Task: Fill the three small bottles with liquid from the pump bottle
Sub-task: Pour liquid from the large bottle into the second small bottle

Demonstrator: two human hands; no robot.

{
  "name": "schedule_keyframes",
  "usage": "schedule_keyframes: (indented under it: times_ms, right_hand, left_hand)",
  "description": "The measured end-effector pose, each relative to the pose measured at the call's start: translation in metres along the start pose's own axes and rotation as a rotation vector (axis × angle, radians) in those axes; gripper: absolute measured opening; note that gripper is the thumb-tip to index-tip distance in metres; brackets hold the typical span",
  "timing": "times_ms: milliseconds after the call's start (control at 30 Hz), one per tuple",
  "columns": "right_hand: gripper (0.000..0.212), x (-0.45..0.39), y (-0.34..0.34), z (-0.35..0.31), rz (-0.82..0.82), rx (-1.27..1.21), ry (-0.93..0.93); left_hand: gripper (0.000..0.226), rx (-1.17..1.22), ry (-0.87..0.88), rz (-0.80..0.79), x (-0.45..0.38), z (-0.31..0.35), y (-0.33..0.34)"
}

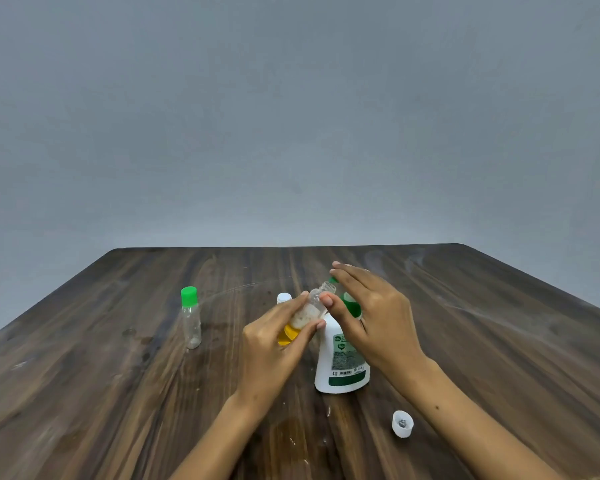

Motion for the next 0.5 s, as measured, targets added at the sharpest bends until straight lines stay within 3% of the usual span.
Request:
schedule_keyframes:
  times_ms: [500]
  right_hand:
    - [0.072,0.007,0.004,0.001,0.022,-0.004,0.017]
  left_hand:
    - [0.047,0.016,0.018,0.000,-0.002,0.000,0.001]
Point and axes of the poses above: each hand's wrist, its own x-axis away from the middle knuckle, its own y-axis out of the palm, z = x × y, the point moved 4 cm from there along -x, towards the middle knuckle, and after that the axes turned 1 degree about y, right-handed, at the moved point
